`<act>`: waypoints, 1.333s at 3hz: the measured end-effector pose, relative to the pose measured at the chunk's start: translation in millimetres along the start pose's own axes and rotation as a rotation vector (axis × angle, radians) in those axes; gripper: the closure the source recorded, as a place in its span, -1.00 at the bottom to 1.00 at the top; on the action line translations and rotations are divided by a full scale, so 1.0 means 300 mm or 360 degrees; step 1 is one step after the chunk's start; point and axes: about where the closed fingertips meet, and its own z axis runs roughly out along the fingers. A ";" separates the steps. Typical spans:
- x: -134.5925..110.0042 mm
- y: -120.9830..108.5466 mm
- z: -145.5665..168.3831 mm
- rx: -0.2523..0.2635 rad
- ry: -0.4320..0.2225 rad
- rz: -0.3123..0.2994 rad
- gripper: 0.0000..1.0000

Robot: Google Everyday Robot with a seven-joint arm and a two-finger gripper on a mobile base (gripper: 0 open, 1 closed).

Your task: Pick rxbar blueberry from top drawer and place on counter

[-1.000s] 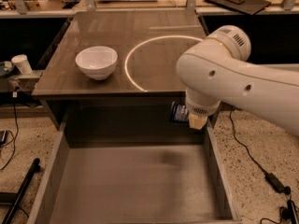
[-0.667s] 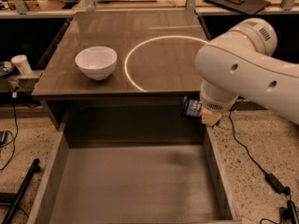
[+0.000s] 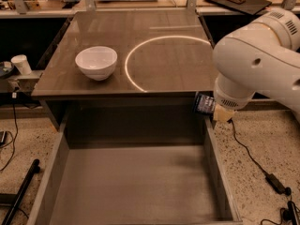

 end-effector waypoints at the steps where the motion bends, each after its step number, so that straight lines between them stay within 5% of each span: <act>1: 0.028 -0.012 -0.027 0.0022 0.0010 0.0033 1.00; 3: 0.001 -0.044 -0.065 0.0065 0.0042 0.0020 1.00; 4: -0.085 -0.094 -0.069 0.0102 0.0040 -0.0050 1.00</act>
Offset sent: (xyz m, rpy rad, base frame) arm -0.0066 -0.0114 0.0243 -0.0157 -0.0291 -0.0569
